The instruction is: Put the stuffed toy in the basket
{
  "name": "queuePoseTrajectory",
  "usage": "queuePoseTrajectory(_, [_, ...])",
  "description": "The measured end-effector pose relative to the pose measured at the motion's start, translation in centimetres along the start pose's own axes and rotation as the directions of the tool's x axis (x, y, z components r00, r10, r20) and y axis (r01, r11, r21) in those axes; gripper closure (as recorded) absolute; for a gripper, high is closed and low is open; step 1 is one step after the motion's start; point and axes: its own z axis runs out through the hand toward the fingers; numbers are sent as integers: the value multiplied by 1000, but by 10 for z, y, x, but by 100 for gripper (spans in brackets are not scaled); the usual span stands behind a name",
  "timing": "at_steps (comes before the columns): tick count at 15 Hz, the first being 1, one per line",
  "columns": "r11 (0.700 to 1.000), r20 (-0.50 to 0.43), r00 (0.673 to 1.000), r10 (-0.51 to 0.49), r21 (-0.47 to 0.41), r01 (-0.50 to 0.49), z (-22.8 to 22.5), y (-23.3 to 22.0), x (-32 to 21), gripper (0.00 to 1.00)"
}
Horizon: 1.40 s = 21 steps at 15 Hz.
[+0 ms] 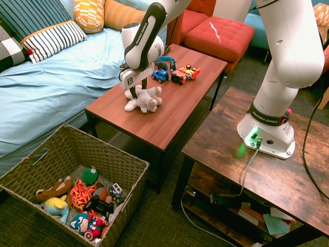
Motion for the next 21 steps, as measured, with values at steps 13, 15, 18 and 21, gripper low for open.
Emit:
queuePoseTrajectory(13, [992,-27,993,-115,43,116,-74,-79,-61,100])
queuePoseTrajectory(15, [985,-40,985,-167,38,168,-85,-114,-104,100])
queuePoseTrajectory(18, [969,-39,969,-244,22,245,-77,-161,-182,100])
queuePoseTrajectory(21, [948,-26,948,-318,-4,318,-37,-192,-259,100])
